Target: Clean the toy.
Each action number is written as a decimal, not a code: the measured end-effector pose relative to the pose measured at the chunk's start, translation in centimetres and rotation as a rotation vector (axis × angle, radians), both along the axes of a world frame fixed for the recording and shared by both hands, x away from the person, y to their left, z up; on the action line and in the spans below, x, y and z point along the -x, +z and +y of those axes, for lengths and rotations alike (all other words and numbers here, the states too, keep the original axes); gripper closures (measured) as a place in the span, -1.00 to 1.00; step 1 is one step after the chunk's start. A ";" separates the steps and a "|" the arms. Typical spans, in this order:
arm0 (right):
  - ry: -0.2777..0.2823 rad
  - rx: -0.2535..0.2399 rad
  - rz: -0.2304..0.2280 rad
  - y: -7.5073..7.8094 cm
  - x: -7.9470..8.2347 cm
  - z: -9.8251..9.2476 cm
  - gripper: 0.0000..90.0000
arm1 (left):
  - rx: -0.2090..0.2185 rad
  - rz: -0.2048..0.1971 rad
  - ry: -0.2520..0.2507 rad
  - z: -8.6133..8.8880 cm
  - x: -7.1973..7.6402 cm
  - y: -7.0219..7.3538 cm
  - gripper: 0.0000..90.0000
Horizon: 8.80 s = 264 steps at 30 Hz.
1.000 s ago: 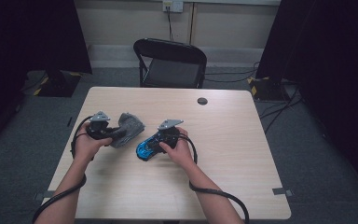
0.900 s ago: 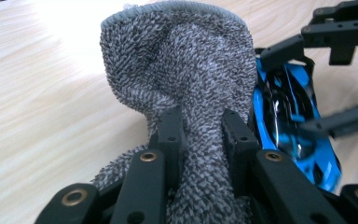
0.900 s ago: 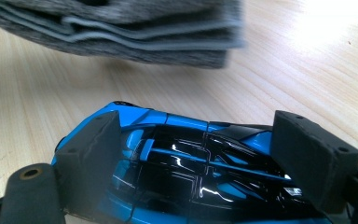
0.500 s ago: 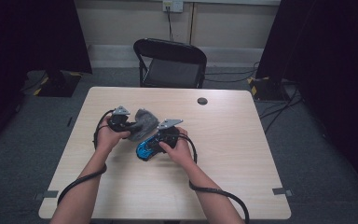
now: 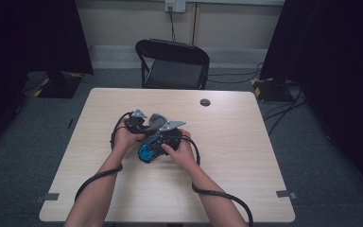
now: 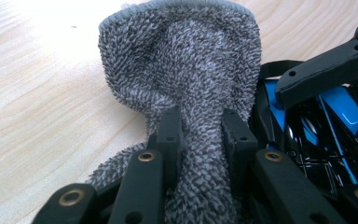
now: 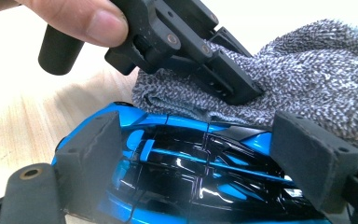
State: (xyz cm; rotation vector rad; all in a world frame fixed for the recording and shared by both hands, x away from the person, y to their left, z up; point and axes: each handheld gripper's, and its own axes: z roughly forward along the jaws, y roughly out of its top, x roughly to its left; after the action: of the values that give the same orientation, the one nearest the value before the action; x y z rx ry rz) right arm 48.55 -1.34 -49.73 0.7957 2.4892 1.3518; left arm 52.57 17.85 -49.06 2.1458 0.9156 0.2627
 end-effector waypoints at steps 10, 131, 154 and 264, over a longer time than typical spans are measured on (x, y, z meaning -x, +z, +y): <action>0.001 0.001 -0.001 0.0 0.0 0.0 -0.63 | -0.016 -0.006 -0.027 0.2 0.3 0.1 0.61; 0.006 0.009 -0.005 0.0 0.1 0.1 -0.63 | 0.032 -0.072 0.025 7.2 4.5 3.9 0.62; 0.004 -0.004 -0.012 -0.1 0.2 0.1 -0.63 | -0.011 -0.043 -0.026 0.4 0.1 0.2 0.55; -0.044 0.020 -0.022 4.3 0.1 -6.6 -0.59 | 0.098 -0.146 -0.053 4.9 8.7 8.5 0.59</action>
State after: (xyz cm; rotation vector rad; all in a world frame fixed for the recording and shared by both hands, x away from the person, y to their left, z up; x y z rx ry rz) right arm 48.43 -7.92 -45.38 0.8226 2.4497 1.3122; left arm 43.88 22.78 -40.56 2.0288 0.7713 0.3371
